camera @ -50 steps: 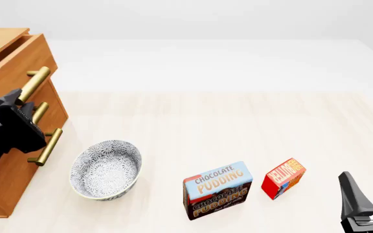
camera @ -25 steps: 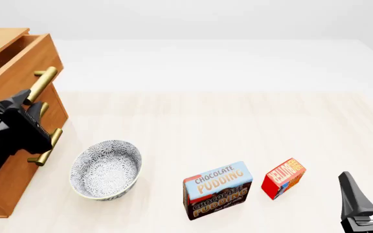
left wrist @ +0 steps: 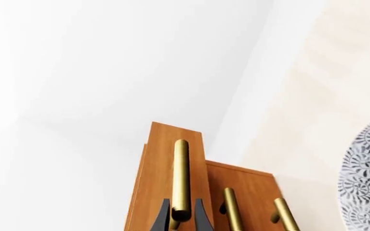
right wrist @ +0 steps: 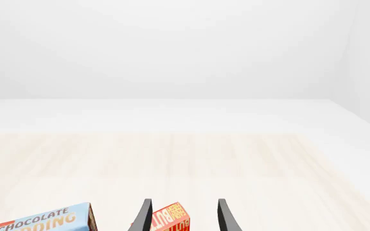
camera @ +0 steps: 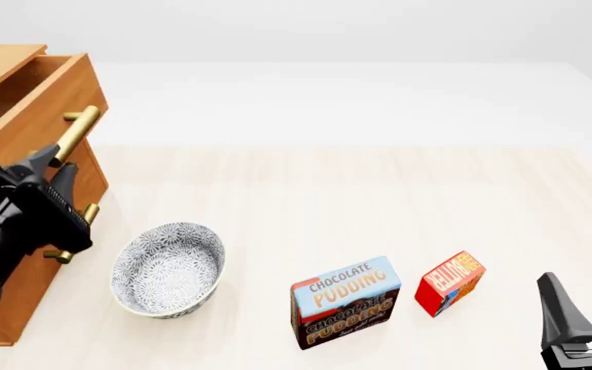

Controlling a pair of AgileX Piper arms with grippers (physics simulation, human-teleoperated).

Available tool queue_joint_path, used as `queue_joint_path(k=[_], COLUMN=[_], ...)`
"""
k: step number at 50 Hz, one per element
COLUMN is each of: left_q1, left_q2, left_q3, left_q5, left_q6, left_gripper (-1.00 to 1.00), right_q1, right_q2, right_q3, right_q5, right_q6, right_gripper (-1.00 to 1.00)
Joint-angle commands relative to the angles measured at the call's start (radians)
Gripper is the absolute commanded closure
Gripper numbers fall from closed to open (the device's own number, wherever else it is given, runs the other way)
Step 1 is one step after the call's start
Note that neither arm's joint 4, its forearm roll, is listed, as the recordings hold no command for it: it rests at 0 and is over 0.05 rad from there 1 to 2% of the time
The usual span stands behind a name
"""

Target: Put the butter at the back in the top drawer of the cabinet and close it.

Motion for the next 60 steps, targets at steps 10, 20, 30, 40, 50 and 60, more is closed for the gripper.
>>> queue_joint_path(k=[10,20,30,40,50,60], left_q1=[-0.041,-0.052,-0.053,-0.023,-0.024,-0.064], left_q2=[-0.058,-0.07,-0.089,-0.121,-0.192,-0.34], left_q3=[0.104,0.1,0.1,0.115,0.112,0.071], left_q5=[0.057,0.073,0.093,0.118,0.195,0.381], left_q6=[-0.003,-0.006,-0.012,-0.018,-0.043,-0.097], left_gripper=[1.0,1.0,1.0,1.0,-1.0,-1.0], right_q1=[0.0,0.0,0.0,0.0,0.0,0.0], right_q2=[0.0,0.0,0.0,0.0,0.0,0.0], right_q3=[0.0,0.0,0.0,0.0,0.0,0.0], right_q5=[0.0,0.0,0.0,0.0,0.0,0.0], right_q6=[0.0,0.0,0.0,0.0,0.0,0.0], right_gripper=[-1.0,-1.0,-1.0,-1.0,-1.0,-1.0])
